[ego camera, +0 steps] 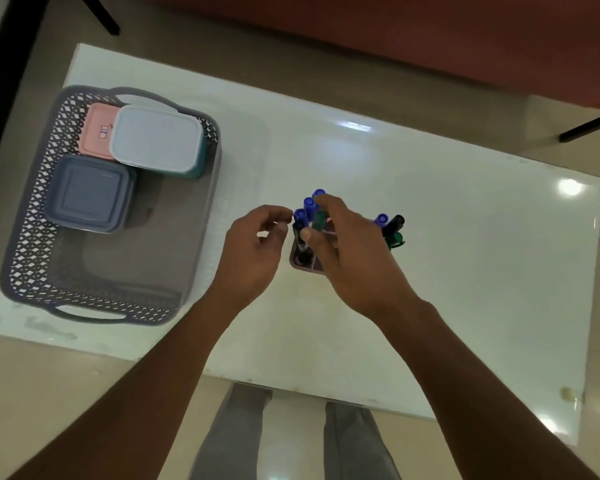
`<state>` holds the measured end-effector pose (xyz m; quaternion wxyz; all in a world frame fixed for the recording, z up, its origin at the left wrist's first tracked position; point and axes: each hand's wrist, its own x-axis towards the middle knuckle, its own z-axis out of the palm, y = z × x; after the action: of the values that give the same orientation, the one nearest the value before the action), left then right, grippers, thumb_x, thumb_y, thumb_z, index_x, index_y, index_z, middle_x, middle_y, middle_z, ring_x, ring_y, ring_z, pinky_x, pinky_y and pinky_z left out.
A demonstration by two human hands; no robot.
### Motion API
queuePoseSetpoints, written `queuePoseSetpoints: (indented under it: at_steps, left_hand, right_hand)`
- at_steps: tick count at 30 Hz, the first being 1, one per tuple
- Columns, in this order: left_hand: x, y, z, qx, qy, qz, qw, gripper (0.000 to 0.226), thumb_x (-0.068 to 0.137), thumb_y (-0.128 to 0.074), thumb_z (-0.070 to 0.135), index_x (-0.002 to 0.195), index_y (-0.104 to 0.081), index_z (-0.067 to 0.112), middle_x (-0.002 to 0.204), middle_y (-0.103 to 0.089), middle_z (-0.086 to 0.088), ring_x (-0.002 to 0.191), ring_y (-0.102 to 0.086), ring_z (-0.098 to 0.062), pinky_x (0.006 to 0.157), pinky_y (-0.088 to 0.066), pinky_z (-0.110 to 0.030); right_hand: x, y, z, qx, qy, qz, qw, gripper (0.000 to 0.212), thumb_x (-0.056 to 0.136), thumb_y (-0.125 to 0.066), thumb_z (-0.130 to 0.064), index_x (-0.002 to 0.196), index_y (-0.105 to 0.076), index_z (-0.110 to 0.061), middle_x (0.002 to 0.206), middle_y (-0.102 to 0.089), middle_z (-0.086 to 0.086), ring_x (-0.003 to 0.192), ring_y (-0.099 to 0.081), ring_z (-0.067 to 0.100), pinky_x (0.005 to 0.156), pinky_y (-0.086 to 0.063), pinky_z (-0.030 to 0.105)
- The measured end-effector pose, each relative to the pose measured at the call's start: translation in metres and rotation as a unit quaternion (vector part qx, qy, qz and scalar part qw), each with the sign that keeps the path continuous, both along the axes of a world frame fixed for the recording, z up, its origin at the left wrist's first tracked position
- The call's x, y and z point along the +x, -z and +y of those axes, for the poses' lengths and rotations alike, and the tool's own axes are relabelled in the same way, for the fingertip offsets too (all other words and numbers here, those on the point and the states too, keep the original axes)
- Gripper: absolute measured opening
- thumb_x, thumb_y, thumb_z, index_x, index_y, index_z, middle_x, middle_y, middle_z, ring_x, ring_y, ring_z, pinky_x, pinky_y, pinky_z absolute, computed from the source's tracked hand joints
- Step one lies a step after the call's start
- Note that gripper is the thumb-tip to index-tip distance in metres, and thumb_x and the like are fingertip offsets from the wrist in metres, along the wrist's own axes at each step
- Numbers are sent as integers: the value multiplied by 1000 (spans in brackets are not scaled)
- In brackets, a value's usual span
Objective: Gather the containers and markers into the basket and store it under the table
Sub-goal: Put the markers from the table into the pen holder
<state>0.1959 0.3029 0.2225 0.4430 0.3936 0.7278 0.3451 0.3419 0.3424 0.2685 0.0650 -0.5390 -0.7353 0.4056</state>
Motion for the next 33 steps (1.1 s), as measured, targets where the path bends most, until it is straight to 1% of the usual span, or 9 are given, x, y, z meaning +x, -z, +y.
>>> queuePoseSetpoints:
  at_steps: [7, 11, 15, 21, 24, 26, 28, 30, 33]
  left_hand:
    - [-1, 20, -18, -19, 6, -3, 1000, 29, 98, -45, 6, 116, -66, 15, 113, -68, 6, 105, -62, -9, 93, -55, -40]
    - [2, 22, -22, -20, 39, -15, 999, 30, 97, -46, 5, 116, -66, 17, 113, -68, 7, 98, -61, -2, 91, -54, -27]
    - [7, 21, -23, -38, 44, -13, 998, 30, 97, -46, 1, 118, -63, 13, 118, -66, 1, 94, -58, -4, 82, -43, -2]
    - [3, 25, -23, -57, 46, -22, 997, 29, 97, -44, 2, 120, -59, 12, 118, -66, 1, 94, -60, -10, 73, -45, 0]
    - [-1, 35, -22, -73, 38, -52, 995, 29, 99, -42, 15, 121, -60, 15, 119, -67, 1, 103, -63, -13, 91, -54, -27]
    - [-4, 39, -19, -87, 17, -70, 994, 32, 97, -41, 27, 117, -63, 18, 113, -69, 0, 104, -65, -18, 94, -54, -45]
    - [-3, 41, -17, -110, -9, -97, 989, 30, 99, -42, 28, 115, -65, 19, 109, -71, -3, 104, -66, -24, 93, -54, -50]
    - [1, 43, -14, -133, -23, -121, 983, 29, 102, -42, 27, 120, -65, 20, 112, -70, -4, 106, -66, -24, 94, -54, -47]
    - [7, 45, -11, -135, -25, -151, 979, 31, 103, -43, 28, 125, -64, 20, 118, -69, -2, 110, -64, -18, 98, -53, -42]
  right_hand:
    - [-6, 6, -11, 32, 22, -25, 999, 32, 99, -46, -10, 128, -58, -18, 101, -61, -4, 87, -54, 9, 75, -42, 10]
    - [-12, 15, -18, 64, 31, -67, 995, 11, 98, -53, -12, 102, -62, -9, 91, -66, 3, 78, -58, 16, 78, -55, 31]
    - [-18, 21, -24, 114, 48, -67, 990, 15, 94, -53, -1, 96, -68, -6, 85, -69, 8, 72, -59, 19, 71, -54, 31]
    - [6, 4, -30, 215, 273, -8, 938, 27, 87, -53, -1, 101, -71, -16, 88, -71, 1, 70, -64, 17, 65, -55, 30]
    - [39, 4, -28, 242, 425, -37, 872, 29, 83, -50, -4, 101, -69, -16, 92, -69, -2, 75, -61, 15, 67, -49, 24]
    - [61, 19, -25, 169, 526, -8, 833, 26, 84, -50, -6, 101, -69, -13, 92, -70, -2, 80, -61, 14, 69, -47, 18]
    - [77, 39, -27, 0, 576, 67, 815, 24, 88, -52, -9, 102, -70, -13, 89, -69, 1, 81, -61, 16, 69, -48, 22]
    - [87, 56, -32, -159, 550, 129, 810, 21, 93, -53, -16, 105, -70, -15, 95, -70, 1, 89, -64, 19, 76, -52, 31]
    - [86, 71, -34, -246, 478, 168, 826, 27, 97, -53, -30, 117, -68, -18, 115, -69, 0, 111, -63, 18, 93, -52, 41]
